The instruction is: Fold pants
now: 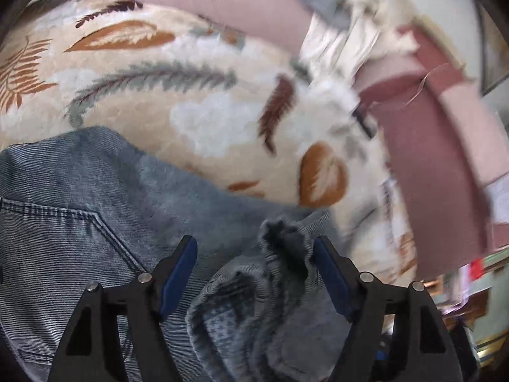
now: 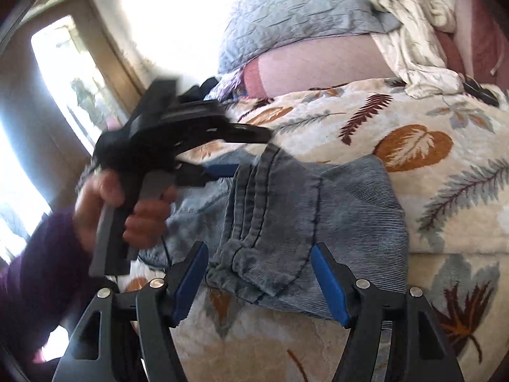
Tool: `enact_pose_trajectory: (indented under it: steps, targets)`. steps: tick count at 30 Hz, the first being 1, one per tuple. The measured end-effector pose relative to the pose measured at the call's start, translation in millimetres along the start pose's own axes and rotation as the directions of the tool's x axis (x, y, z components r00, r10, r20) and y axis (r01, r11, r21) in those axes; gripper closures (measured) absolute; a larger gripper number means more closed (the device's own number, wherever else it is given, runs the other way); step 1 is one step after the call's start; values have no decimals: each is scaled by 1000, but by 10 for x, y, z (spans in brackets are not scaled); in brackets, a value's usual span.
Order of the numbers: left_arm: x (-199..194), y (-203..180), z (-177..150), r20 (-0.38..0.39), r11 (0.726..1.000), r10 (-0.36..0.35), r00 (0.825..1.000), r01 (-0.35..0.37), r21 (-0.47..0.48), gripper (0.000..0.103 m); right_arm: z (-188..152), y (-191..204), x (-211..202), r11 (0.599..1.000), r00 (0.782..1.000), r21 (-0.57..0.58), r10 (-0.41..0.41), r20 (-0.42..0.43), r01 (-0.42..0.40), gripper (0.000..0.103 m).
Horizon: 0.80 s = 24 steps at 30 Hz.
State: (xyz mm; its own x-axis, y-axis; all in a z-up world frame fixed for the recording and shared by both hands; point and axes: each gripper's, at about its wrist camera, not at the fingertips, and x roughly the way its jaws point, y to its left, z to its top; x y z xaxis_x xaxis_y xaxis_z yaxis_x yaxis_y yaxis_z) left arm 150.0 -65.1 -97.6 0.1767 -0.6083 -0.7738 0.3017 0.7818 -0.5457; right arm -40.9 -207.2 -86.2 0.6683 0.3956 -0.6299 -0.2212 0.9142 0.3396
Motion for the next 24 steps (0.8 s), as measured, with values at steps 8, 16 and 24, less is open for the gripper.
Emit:
enact_pose_trajectory:
  steps: [8, 16, 24]
  targets:
    - [15, -358, -7, 14, 984, -14, 1000, 12, 177, 81, -116, 107, 95, 999, 998, -47, 2, -67, -5, 32]
    - [-227, -671, 71, 168, 916, 62, 984, -123, 382, 81, -173, 147, 158, 993, 984, -30, 112, -136, -117, 31]
    - [-314, 14, -44, 181, 948, 264, 947, -290, 132, 74, -131, 65, 24, 992, 988, -3, 129, -84, -130, 31]
